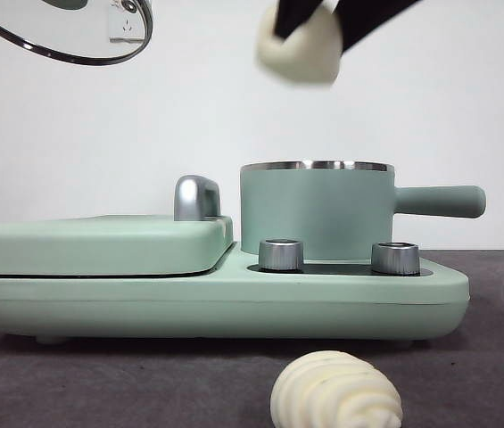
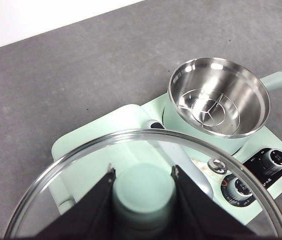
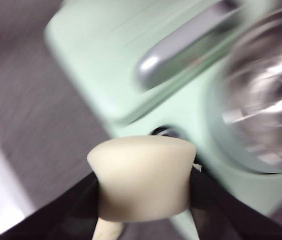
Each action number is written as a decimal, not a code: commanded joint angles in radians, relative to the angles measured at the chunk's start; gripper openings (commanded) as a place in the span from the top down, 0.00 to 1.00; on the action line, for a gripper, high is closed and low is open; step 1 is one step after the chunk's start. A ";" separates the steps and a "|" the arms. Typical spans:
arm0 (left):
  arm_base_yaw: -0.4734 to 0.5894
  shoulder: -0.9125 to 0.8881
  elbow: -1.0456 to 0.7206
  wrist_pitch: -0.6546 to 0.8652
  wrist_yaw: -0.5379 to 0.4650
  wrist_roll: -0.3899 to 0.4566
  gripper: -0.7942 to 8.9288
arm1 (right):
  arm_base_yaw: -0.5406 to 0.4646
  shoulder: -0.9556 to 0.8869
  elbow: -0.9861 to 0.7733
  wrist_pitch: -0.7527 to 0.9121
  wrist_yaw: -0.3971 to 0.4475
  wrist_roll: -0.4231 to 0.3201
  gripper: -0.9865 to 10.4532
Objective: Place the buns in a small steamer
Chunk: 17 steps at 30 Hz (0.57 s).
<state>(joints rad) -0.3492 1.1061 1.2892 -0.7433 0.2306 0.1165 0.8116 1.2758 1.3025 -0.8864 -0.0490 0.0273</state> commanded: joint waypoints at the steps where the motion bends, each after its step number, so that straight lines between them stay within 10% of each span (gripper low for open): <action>1: -0.002 0.005 0.024 0.029 0.001 0.013 0.91 | -0.075 0.043 0.092 0.014 0.004 0.005 0.70; 17: -0.002 0.005 0.024 0.032 0.002 0.005 0.91 | -0.306 0.470 0.426 0.031 -0.082 -0.069 0.70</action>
<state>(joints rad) -0.3492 1.1061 1.2892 -0.7372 0.2306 0.1162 0.5007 1.7222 1.7012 -0.8558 -0.1299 -0.0288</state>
